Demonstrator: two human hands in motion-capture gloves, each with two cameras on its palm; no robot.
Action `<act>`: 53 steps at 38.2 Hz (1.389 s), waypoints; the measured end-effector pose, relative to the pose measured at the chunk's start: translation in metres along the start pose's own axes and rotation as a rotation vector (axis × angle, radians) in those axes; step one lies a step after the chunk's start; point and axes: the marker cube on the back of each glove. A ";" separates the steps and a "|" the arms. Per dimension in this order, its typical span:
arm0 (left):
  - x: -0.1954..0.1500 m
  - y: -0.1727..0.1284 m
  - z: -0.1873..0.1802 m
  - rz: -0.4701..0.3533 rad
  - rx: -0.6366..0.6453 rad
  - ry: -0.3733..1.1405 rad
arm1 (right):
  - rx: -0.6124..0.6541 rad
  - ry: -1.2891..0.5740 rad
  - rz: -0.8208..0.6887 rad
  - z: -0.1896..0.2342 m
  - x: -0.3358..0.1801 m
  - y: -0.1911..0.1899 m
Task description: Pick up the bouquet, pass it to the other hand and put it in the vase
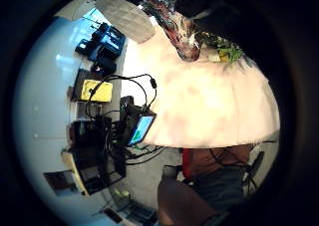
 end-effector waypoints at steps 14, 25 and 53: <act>0.005 -0.003 0.007 0.008 -0.015 0.010 | -0.102 -0.128 0.006 0.013 -0.004 0.010; 0.003 -0.005 0.016 0.000 -0.043 0.027 | -0.253 -0.393 -0.354 0.052 -0.027 0.007; 0.002 -0.005 0.020 0.006 -0.055 0.045 | 0.019 -0.029 -0.108 0.061 -0.011 -0.023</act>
